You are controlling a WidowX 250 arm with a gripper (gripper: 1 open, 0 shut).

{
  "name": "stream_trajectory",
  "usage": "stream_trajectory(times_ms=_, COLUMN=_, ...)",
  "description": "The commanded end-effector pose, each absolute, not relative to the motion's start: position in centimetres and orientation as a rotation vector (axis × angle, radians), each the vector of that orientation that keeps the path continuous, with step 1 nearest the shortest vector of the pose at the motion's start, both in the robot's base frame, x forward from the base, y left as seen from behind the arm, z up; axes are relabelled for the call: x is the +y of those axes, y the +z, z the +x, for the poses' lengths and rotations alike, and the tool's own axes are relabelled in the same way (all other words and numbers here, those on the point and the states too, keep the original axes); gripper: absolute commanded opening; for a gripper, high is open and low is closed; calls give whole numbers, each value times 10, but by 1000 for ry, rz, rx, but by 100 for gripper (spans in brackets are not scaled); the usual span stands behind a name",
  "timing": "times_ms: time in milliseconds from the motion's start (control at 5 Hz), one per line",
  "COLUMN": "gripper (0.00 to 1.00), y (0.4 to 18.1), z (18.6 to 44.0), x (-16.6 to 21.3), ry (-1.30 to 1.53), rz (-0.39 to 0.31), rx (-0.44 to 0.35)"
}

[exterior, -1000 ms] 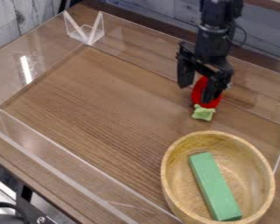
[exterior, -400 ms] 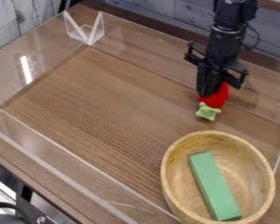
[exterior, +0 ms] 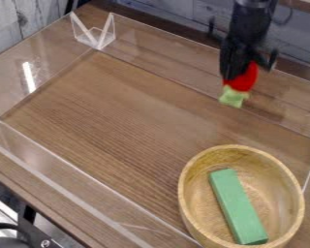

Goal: Move the red object to the left side of the table

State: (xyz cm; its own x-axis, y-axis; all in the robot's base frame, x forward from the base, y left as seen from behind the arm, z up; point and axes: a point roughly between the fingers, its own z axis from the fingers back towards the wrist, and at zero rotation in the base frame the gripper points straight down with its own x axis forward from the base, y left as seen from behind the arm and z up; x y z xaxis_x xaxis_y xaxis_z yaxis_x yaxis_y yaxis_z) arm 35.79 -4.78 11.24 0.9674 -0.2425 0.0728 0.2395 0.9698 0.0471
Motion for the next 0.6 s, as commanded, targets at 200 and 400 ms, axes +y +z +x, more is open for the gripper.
stream_trajectory(times_ms=200, gripper=0, y=134, z=362, x=-36, ry=-209, rz=34, rx=-157)
stream_trajectory(times_ms=400, gripper=0, y=137, z=357, x=-35, ry=-136, rz=34, rx=-160)
